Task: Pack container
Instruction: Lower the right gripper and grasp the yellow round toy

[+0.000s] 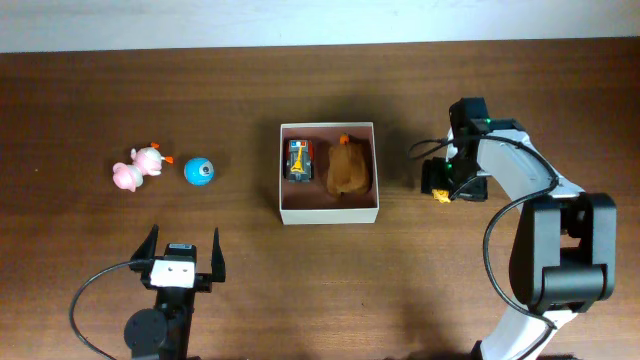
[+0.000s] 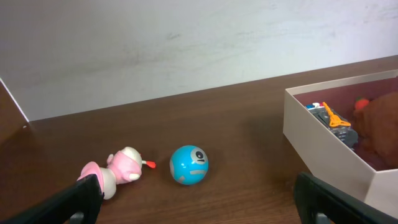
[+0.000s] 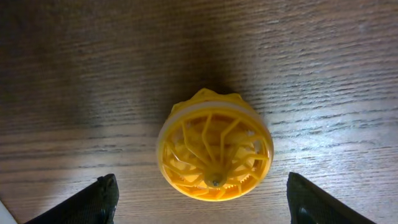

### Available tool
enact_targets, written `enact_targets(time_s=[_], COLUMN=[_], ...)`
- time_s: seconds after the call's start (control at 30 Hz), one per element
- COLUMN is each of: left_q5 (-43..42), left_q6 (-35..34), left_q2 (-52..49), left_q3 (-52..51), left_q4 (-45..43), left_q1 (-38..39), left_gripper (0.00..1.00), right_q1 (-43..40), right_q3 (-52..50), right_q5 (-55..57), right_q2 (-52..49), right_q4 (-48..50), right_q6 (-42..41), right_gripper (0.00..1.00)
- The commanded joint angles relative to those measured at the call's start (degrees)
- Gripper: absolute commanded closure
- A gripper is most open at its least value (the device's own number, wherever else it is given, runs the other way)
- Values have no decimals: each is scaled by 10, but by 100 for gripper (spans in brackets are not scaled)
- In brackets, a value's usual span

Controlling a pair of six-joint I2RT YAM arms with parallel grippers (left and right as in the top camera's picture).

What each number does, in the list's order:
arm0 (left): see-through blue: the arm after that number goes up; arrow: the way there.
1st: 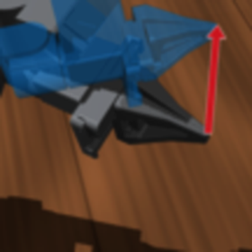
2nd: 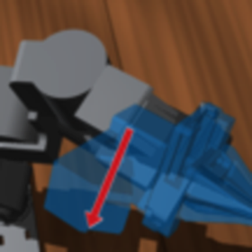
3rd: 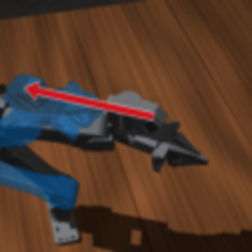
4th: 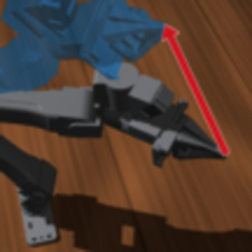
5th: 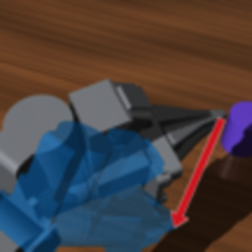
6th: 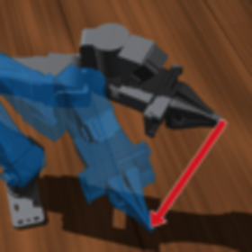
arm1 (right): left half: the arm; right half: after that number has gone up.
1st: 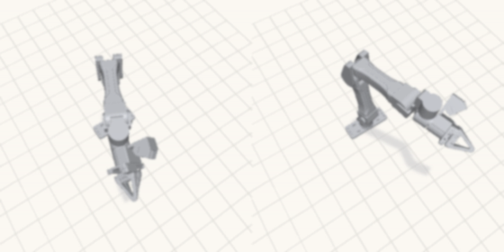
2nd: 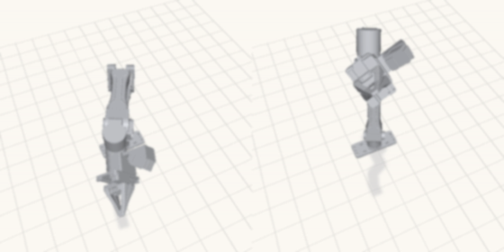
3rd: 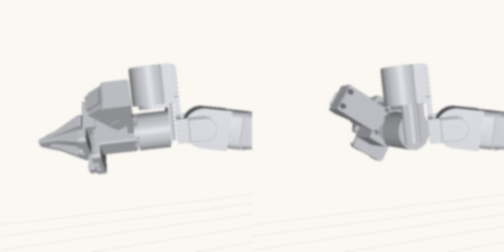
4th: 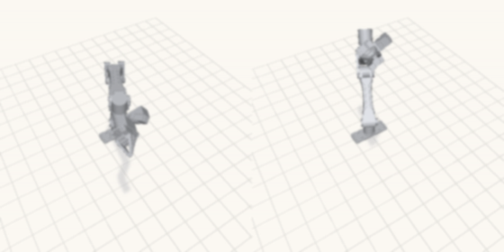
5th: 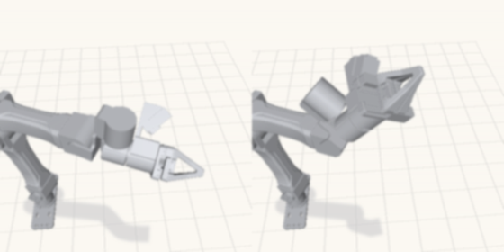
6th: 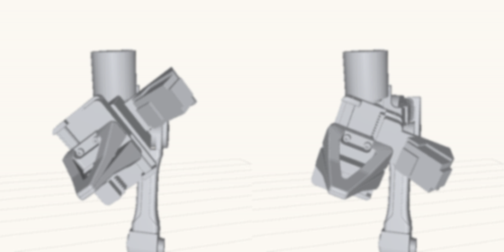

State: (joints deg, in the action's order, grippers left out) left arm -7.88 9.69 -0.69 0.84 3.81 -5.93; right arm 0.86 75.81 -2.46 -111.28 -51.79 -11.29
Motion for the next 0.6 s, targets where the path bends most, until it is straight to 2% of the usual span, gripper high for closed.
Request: enact_targets(time_s=[0.0, 0.57], left_q5=[2, 2], left_q6=[7, 7], left_q2=[4, 4], left_q3=[-3, -3], left_q4=[1, 1], left_q1=[2, 2], left_gripper=[1, 0], right_q1=[-5, -7], right_q3=[-6, -7], right_q5=[13, 43], right_q2=[3, 1], right_q4=[7, 32], right_q6=[6, 6], right_gripper=[19, 26])
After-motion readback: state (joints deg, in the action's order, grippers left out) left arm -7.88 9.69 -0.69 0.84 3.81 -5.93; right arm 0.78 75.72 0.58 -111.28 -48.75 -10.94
